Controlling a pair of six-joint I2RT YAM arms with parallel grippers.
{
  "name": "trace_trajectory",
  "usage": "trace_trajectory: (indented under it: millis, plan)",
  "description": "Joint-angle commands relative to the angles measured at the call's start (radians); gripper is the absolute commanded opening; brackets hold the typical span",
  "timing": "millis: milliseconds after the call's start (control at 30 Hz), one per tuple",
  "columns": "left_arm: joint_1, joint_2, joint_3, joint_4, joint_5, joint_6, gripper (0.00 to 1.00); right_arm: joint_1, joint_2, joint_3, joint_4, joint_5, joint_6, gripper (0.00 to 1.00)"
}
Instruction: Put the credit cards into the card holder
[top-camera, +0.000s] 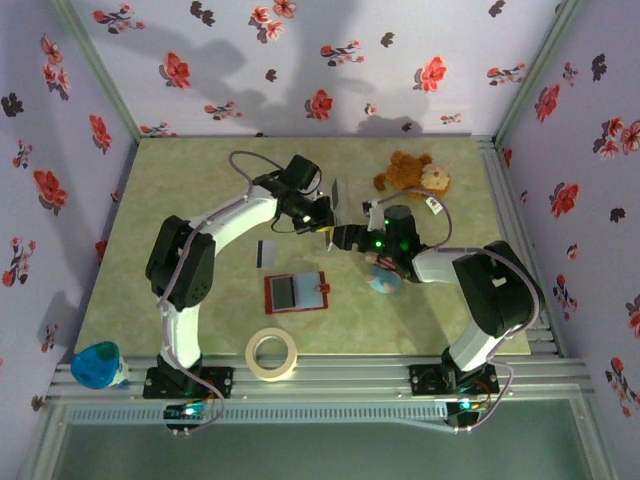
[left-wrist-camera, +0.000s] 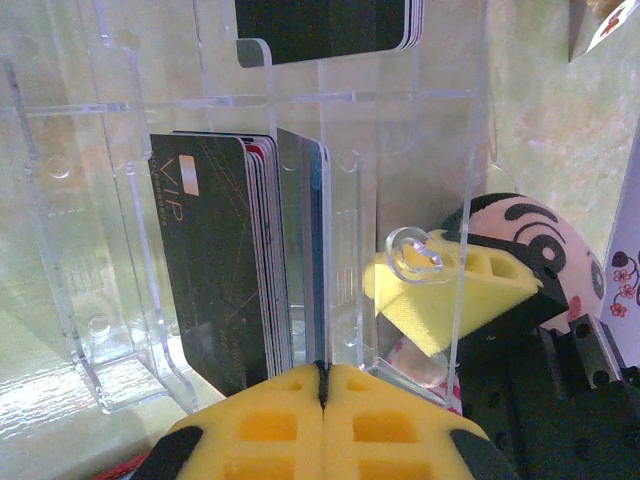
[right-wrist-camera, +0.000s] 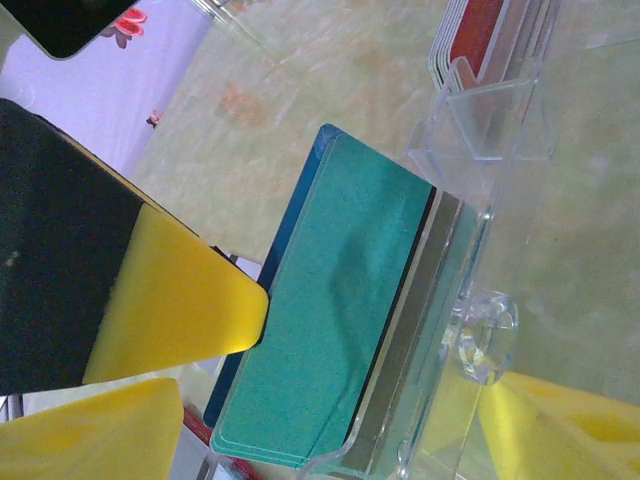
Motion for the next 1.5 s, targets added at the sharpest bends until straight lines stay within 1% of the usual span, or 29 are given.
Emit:
trace_trajectory:
  millis: [0,367,833,967,1000,1167,1367,1467]
  plan:
    - [-0.010,-0.027,0.013,-0.013,0.027,-0.007,0.00,0.001,-0.004,0.006,-0.007,0.007,-0.029,0.78]
    - [-0.012,-0.025,0.021,-0.015,0.029,-0.008,0.00,-0.004,0.002,-0.008,0.001,0.032,-0.036,0.77]
    - [-0.018,-0.023,0.025,-0.008,0.033,-0.012,0.00,-0.004,0.060,-0.011,0.065,0.029,0.032,0.75]
    - [-0.019,-0.023,0.027,-0.012,0.031,-0.008,0.00,-0.007,0.055,-0.015,0.085,0.006,0.041,0.70]
    - [-0.019,-0.022,0.027,-0.012,0.032,-0.006,0.00,-0.007,0.049,-0.016,0.091,-0.004,0.042,0.69]
    - [-0.019,-0.014,0.028,-0.012,0.032,-0.011,0.00,-0.010,0.001,-0.043,0.174,-0.072,0.070,0.76]
    - [-0.021,-0.013,0.034,-0.016,0.029,-0.010,0.00,-0.035,-0.041,-0.083,0.169,0.006,0.088,0.76]
    - [-0.022,-0.011,0.039,-0.015,0.030,-0.013,0.00,-0.042,-0.021,-0.078,0.162,0.005,0.089,0.74]
